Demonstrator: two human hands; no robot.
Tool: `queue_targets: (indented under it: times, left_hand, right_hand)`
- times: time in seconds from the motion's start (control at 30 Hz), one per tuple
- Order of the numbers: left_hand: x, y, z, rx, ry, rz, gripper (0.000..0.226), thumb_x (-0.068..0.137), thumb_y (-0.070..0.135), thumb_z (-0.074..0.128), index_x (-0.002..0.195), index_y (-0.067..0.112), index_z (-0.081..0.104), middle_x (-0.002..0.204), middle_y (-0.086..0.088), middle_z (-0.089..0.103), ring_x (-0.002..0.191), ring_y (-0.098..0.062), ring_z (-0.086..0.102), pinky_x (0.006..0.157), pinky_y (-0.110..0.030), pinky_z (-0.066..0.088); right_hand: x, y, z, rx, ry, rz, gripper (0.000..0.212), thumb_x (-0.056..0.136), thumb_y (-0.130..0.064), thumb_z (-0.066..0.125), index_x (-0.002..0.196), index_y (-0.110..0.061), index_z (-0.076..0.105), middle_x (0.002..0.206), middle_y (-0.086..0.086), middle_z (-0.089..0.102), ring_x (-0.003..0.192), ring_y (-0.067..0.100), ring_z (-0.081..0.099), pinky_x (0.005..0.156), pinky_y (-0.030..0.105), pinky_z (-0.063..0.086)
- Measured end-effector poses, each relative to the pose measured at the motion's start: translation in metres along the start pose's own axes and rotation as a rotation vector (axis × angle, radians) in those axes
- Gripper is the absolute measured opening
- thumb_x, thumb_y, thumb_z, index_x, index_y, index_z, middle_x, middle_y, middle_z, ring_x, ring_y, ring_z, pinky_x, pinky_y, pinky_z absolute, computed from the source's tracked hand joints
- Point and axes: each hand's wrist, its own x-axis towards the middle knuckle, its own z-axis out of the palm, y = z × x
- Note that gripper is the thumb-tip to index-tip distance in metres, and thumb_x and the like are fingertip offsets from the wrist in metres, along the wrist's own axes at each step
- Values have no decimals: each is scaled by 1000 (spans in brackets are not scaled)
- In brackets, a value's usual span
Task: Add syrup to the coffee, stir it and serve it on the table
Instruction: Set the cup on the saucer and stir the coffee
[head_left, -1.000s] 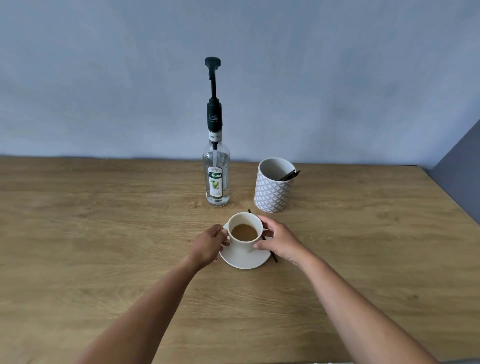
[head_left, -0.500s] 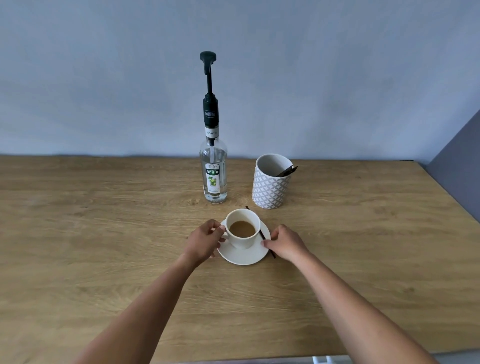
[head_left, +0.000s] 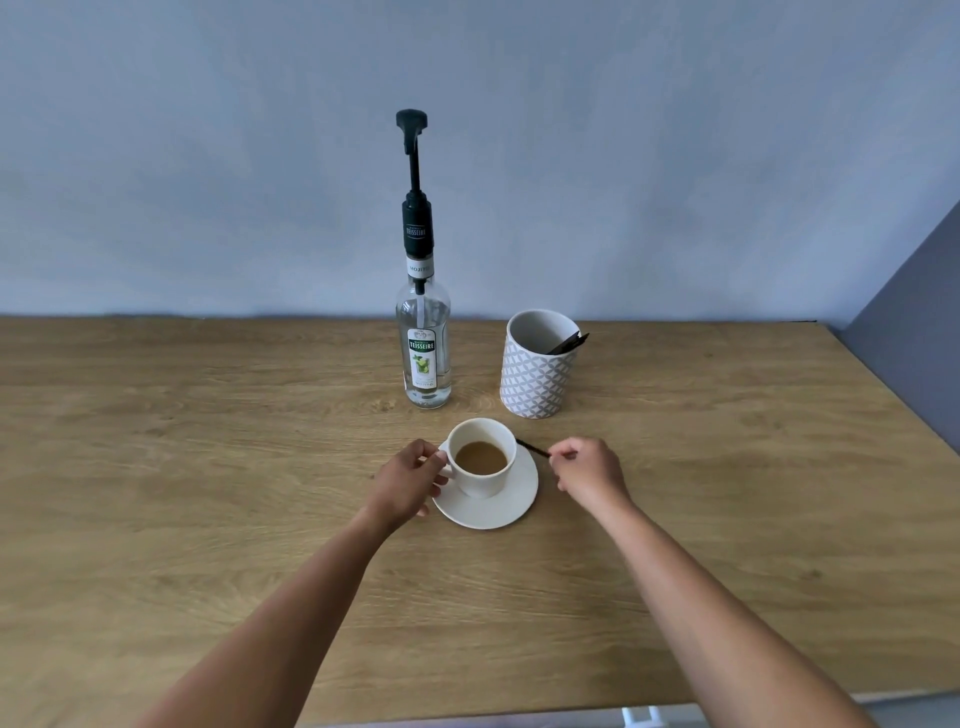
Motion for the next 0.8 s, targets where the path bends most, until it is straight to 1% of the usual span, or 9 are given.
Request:
queue_targets:
  times: [0.07, 0.1, 0.2, 0.3, 0.4, 0.5, 0.63, 0.73, 0.8]
  left_hand:
    - [1, 0, 0, -6, -15, -9, 21, 98, 31, 53, 103, 12, 62, 91, -6, 73, 76, -18, 68, 57, -34, 55]
    - [1, 0, 0, -9, -20, -13, 21, 98, 30, 53, 103, 12, 62, 92, -6, 73, 76, -18, 68, 57, -34, 55]
    - [1, 1, -1, -21, -29, -22, 22, 98, 30, 53, 104, 10, 62, 93, -8, 73, 76, -19, 68, 57, -34, 55]
    - [2, 0, -1, -36, -40, -34, 23, 98, 29, 53, 105, 9, 61, 93, -10, 72, 77, -20, 66, 59, -34, 55]
    - [4, 0, -1, -35, -45, -39, 23, 98, 29, 52, 104, 9, 61, 95, -13, 72, 77, -20, 66, 59, -35, 55]
    - [5, -1, -1, -27, -49, -34, 22, 99, 30, 52, 103, 10, 61, 95, -13, 73, 77, -20, 67, 57, -33, 55]
    - [7, -2, -2, -23, -67, -32, 20, 99, 31, 52, 98, 13, 61, 95, -12, 72, 77, -20, 66, 58, -34, 56]
    - [7, -2, -2, -19, -71, -24, 18, 99, 31, 52, 94, 16, 60, 94, -12, 72, 76, -20, 67, 57, -34, 56]
    - [7, -3, -2, -20, -69, -19, 17, 98, 31, 52, 92, 17, 59, 94, -12, 72, 75, -20, 67, 55, -33, 55]
  right_hand:
    - [0, -9, -16, 79, 95, -18, 19, 85, -16, 59, 80, -27, 73, 62, -9, 69, 63, 11, 69, 56, 20, 47]
    - [0, -14, -25, 132, 135, -19, 19, 84, -16, 59, 77, -27, 73, 59, -7, 69, 56, 8, 67, 52, 19, 47]
    - [2, -33, -48, 318, 201, -28, 17, 80, -12, 62, 73, -23, 74, 64, 3, 73, 51, 11, 64, 54, 26, 53]
    - [3, -55, -68, 495, 185, -65, 14, 79, -7, 65, 76, -15, 76, 70, 2, 73, 48, 7, 60, 48, 22, 51]
    - [1, -76, -84, 553, 130, -116, 12, 78, -6, 67, 73, -14, 75, 61, -2, 68, 45, 7, 57, 45, 20, 50]
    - [-1, -90, -90, 445, 37, -163, 11, 77, -8, 69, 70, -14, 74, 57, -1, 66, 45, 9, 57, 47, 25, 52]
    - [-5, -101, -81, 100, -32, -189, 9, 77, -11, 67, 72, -16, 74, 61, 8, 71, 48, 14, 62, 52, 29, 57]
    - [-9, -105, -65, -83, -77, -217, 16, 78, -10, 60, 70, -17, 72, 57, 1, 69, 49, 14, 63, 56, 30, 58]
    - [-11, -106, -53, -152, -94, -254, 17, 79, -7, 57, 70, -11, 71, 54, -5, 64, 52, 16, 64, 61, 35, 59]
